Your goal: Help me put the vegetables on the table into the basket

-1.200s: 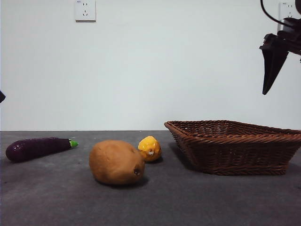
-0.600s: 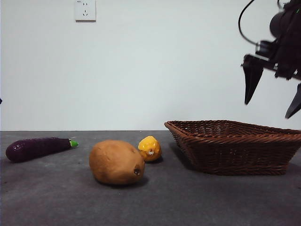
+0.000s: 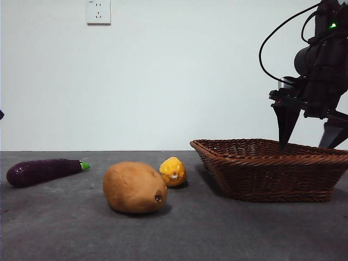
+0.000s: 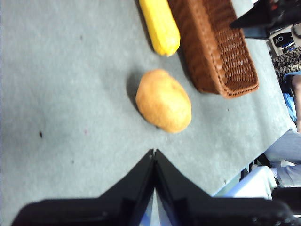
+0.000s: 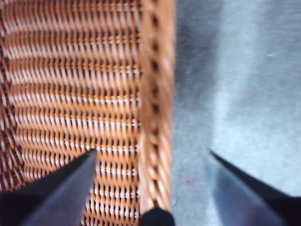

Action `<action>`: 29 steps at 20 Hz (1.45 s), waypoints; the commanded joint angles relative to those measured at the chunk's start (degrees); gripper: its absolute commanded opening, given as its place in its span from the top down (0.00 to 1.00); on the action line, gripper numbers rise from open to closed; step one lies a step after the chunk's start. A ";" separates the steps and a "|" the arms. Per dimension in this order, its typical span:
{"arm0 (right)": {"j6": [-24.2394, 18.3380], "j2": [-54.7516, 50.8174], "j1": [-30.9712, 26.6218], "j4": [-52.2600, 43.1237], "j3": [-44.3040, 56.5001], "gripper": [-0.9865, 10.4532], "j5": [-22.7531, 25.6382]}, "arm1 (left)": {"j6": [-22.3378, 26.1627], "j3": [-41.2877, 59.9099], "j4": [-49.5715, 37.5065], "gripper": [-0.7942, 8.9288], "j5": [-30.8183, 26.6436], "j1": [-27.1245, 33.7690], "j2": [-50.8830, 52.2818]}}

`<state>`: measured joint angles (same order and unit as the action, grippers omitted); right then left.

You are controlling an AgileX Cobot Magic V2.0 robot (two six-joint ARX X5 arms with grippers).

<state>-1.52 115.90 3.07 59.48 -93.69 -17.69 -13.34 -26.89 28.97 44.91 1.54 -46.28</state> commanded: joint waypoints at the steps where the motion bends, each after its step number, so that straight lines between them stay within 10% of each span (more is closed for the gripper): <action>1: -0.66 1.42 0.46 -0.81 -0.11 0.67 0.00 | 0.90 0.09 -0.33 0.92 0.02 -0.13 -0.02; 7: -0.17 3.89 0.72 -0.87 -0.11 0.67 0.09 | 0.61 0.07 -0.35 0.92 0.04 -0.09 -0.02; 10: -0.02 4.26 0.72 -1.66 -0.13 0.93 0.04 | 0.63 -1.09 -0.31 0.92 0.02 -0.09 -0.02; 16: -0.02 2.19 0.61 0.02 -0.22 0.92 -0.96 | 2.58 -12.26 4.37 0.92 -0.70 -0.15 -4.33; 25: -0.26 -15.80 0.61 6.67 -0.22 0.92 -1.86 | 12.76 -45.51 24.68 0.91 -24.17 -13.70 -36.37; 29: -0.79 -24.26 -0.66 12.15 -0.22 0.92 -1.84 | 10.38 -56.83 24.09 0.35 -24.41 -18.95 -49.44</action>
<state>-1.98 91.50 2.42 72.27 -93.97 -18.87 -2.59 -84.03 53.08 20.45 -17.34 -95.39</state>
